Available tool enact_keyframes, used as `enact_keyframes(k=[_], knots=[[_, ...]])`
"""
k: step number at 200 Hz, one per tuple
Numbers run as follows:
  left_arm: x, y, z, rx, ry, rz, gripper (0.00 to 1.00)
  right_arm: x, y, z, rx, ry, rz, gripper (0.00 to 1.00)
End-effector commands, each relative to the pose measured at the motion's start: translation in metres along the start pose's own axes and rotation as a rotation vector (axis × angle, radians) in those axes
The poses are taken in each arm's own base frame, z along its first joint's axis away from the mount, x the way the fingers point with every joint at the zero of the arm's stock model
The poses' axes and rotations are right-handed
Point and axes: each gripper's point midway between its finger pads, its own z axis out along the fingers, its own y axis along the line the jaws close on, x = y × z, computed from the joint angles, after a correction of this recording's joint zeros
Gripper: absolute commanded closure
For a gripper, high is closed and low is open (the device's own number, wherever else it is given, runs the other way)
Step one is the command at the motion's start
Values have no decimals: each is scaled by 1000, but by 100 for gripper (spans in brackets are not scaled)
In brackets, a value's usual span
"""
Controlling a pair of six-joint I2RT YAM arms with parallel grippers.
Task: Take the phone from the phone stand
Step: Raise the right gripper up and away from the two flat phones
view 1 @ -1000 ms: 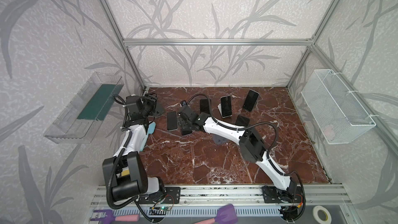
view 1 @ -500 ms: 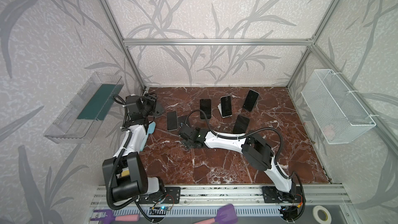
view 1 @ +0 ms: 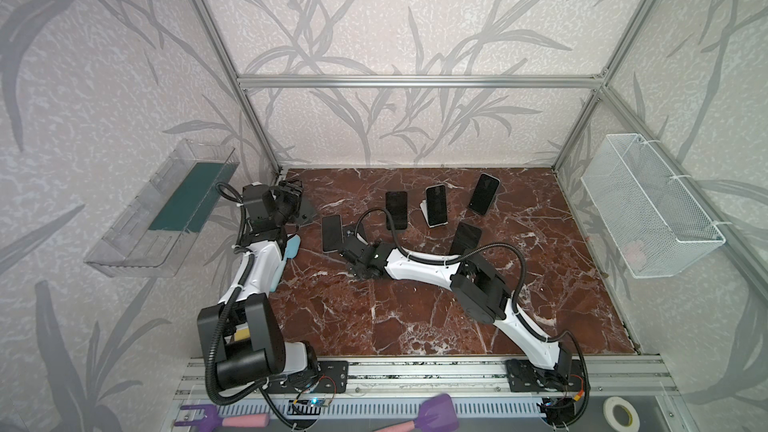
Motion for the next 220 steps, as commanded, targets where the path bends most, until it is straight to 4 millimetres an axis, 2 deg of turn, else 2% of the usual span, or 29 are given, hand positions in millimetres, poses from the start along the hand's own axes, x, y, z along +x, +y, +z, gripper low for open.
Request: enact_keyframes(k=[1,46,71,94,96,100,135,155,173,188,198,208,210,212,220], knots=[[-3,-6,-3,26,-8,4,37,12,-14,16,55,52,-9,12],[-4,-4,-1,20,-8,12,37,3,-13,26,43,45,2,13],[-2,-1,2,14,2,6,37,1,-21,32,59,52,17,13],[-3,-3,0,21,0,7,37,-2,-13,36,25,46,21,13],[-3,-3,0,21,0,7,37,-5,-26,41,36,49,40,13],[-3,-4,0,23,-1,8,36,-7,-29,44,39,49,44,13],[-3,-5,0,25,-1,6,36,-17,-32,49,48,47,39,13],[-2,-4,0,24,2,5,36,-25,-31,45,38,29,31,13],[-2,-5,0,31,4,5,36,-34,-22,32,-28,18,15,13],[-2,-7,-1,37,3,6,37,-42,-11,12,-98,4,-5,13],[-2,-9,-1,41,3,9,37,-47,-6,-6,-124,-10,-12,13],[-2,-9,-2,43,2,6,36,-57,-12,-26,-134,-44,-8,13],[-3,-10,-2,44,2,6,36,-56,0,-35,-149,-55,-23,13],[-2,-10,-2,45,3,5,36,-56,3,-40,-155,-65,-28,12],[-2,-11,-2,50,6,3,36,-60,3,-59,-167,-104,-27,12]])
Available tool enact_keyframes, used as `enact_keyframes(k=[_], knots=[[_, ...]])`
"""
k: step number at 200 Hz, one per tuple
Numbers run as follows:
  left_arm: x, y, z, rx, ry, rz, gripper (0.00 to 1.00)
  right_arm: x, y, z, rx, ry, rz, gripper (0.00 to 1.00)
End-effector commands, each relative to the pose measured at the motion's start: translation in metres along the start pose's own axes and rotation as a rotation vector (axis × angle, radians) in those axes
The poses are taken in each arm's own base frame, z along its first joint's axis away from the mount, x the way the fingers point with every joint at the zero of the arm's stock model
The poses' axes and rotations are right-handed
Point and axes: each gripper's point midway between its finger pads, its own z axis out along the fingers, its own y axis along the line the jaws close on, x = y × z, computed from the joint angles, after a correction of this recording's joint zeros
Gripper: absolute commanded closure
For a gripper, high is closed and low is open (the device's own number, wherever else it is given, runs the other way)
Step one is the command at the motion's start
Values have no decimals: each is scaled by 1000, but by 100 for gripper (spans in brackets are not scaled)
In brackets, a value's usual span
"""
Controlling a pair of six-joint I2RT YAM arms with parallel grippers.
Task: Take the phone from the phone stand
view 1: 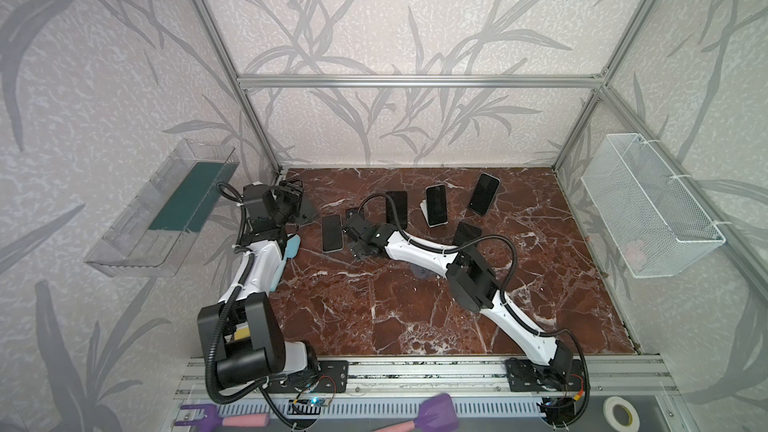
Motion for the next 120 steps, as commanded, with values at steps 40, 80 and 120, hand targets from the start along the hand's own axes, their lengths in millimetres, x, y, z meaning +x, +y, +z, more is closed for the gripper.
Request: enact_keyframes(k=[40,80,120], knots=[[5,-20,-2,72,16,16,37,-22,-4,-164,-133,-301,16,9],[40,-47,-3,120,91,88,36,25,-72,-199,58,-325,102,1],[124,-97,-4,295,311,163,32,71,-111,-174,-73,-234,338,1]])
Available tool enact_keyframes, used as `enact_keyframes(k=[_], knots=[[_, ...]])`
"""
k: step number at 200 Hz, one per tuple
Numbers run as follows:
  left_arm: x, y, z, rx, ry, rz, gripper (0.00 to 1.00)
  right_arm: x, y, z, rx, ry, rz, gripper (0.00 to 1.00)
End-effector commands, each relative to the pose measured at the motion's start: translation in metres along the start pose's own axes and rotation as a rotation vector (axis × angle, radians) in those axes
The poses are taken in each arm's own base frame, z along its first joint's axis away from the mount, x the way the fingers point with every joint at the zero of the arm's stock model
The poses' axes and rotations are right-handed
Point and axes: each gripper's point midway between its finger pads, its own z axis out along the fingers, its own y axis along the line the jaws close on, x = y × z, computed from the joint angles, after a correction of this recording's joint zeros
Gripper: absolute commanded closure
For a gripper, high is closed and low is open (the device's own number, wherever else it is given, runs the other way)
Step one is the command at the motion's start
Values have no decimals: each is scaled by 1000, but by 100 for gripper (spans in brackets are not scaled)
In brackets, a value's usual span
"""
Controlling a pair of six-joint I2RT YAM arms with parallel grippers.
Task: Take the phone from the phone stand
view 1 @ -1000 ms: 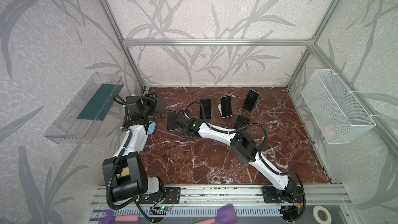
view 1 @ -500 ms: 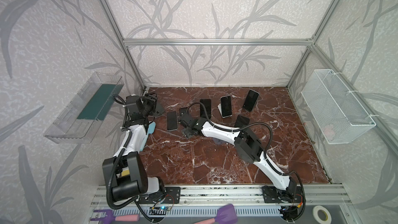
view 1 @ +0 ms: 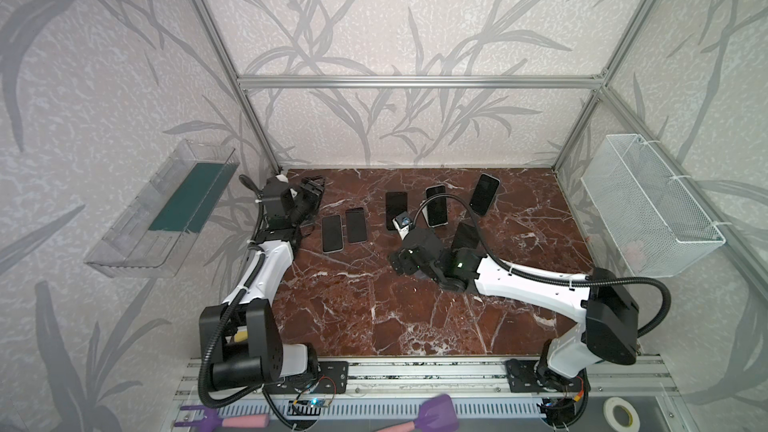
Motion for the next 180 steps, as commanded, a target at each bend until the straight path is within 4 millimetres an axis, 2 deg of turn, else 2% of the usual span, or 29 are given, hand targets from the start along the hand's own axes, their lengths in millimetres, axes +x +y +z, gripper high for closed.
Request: enact_keyframes(k=[1,32,65,121,158,161,180], knots=[[34,-57,4,182,110,76,32,19,-25,10,-16,35,158,1],[78,-88,15,322,276,70,30,31,-40,21,43,66,158,1],[100,-107,16,421,355,66,30,45,-43,38,59,105,183,1],[106,-106,16,409,360,95,30,64,-41,50,61,142,222,0],[106,-100,18,382,350,105,31,72,-30,53,-7,159,254,14],[107,-100,18,381,351,104,31,82,-30,58,1,183,250,15],[108,-99,19,380,353,104,31,85,-34,60,25,184,255,21]])
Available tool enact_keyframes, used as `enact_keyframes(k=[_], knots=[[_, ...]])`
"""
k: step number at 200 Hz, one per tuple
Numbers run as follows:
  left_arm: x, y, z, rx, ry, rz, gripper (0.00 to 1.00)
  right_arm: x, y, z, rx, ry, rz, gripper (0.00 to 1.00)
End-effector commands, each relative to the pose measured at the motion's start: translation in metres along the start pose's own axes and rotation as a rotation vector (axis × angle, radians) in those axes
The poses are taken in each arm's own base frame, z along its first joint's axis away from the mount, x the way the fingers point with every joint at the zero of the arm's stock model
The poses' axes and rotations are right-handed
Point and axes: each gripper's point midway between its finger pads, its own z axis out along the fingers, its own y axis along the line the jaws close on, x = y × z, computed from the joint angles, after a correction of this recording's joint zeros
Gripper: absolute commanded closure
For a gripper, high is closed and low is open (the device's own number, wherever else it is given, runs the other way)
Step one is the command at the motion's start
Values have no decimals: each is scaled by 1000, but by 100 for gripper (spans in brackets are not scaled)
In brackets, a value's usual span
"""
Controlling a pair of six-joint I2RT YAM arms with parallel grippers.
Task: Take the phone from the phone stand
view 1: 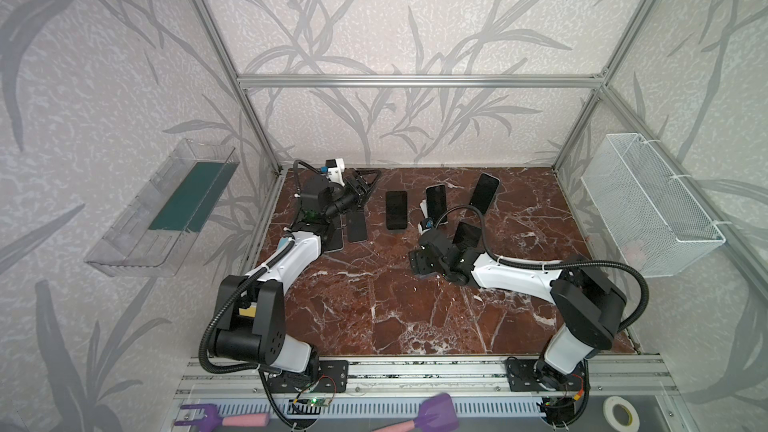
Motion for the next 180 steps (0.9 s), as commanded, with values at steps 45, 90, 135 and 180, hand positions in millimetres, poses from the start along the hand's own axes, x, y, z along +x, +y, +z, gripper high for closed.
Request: enact_keyframes(k=[45,90,135,180], knots=[[-3,-22,-1,42,-5,48,31,6,-6,4,46,-13,-10,35],[-3,-23,-2,42,-10,55,32,-14,12,-21,40,-76,-121,44],[-6,-26,-10,14,-43,102,33,-42,32,-59,42,-180,-196,44],[-9,-28,-18,-16,-79,140,34,-97,30,-126,63,-333,-221,44]])
